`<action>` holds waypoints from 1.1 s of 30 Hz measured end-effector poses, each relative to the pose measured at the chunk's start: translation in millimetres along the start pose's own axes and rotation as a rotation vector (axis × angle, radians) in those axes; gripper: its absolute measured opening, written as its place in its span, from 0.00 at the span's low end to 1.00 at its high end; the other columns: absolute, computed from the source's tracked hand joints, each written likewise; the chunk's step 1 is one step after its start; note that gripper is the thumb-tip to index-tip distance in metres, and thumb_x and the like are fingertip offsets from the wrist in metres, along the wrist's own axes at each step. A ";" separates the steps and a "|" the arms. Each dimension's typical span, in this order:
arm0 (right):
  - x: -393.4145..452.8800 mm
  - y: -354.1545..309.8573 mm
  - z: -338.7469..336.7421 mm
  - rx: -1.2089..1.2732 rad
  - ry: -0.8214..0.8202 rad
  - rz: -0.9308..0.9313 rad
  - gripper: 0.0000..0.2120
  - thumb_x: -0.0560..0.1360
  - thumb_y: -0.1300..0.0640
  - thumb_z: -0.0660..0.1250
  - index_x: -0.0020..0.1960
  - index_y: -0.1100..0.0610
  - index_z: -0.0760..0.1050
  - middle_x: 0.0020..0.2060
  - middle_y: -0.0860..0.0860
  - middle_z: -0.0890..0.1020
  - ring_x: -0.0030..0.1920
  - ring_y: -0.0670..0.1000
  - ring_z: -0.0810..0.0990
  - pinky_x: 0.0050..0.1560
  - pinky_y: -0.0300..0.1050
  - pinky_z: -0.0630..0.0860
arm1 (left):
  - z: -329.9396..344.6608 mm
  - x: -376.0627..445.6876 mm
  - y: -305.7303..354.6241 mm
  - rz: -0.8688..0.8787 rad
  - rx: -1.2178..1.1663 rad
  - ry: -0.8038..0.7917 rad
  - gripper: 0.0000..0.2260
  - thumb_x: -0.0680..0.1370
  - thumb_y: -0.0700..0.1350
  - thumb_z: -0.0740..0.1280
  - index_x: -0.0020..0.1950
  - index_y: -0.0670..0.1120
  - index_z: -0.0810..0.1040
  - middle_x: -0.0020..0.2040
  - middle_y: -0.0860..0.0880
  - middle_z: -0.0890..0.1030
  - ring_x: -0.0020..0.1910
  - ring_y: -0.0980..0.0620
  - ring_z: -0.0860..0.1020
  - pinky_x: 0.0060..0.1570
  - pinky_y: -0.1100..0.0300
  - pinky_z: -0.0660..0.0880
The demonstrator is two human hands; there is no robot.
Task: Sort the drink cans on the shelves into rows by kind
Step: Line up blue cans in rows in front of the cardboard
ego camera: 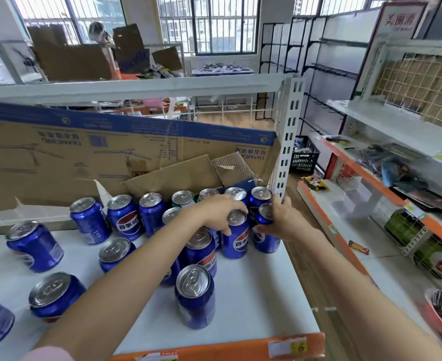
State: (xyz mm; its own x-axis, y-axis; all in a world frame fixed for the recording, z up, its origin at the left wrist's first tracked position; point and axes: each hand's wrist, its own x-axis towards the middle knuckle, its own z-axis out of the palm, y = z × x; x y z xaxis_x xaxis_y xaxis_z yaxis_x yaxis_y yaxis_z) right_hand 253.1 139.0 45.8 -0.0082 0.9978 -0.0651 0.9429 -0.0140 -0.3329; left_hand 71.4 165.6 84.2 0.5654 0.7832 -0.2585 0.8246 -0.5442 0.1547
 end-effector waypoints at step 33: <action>-32.5 1.8 15.2 -0.037 0.271 -0.165 0.28 0.72 0.51 0.70 0.67 0.57 0.64 0.61 0.55 0.68 0.59 0.56 0.70 0.55 0.50 0.74 | 28.4 -36.8 -12.0 0.011 -0.179 0.378 0.22 0.77 0.50 0.66 0.70 0.48 0.69 0.65 0.50 0.70 0.65 0.51 0.67 0.63 0.59 0.66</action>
State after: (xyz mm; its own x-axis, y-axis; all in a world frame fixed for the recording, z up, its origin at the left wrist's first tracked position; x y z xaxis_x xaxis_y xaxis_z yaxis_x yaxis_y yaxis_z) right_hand 250.0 105.6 33.1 -0.0774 0.9674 0.2412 0.9476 0.1466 -0.2838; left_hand 40.1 134.7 64.7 0.5139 0.8511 0.1072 0.7899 -0.5183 0.3278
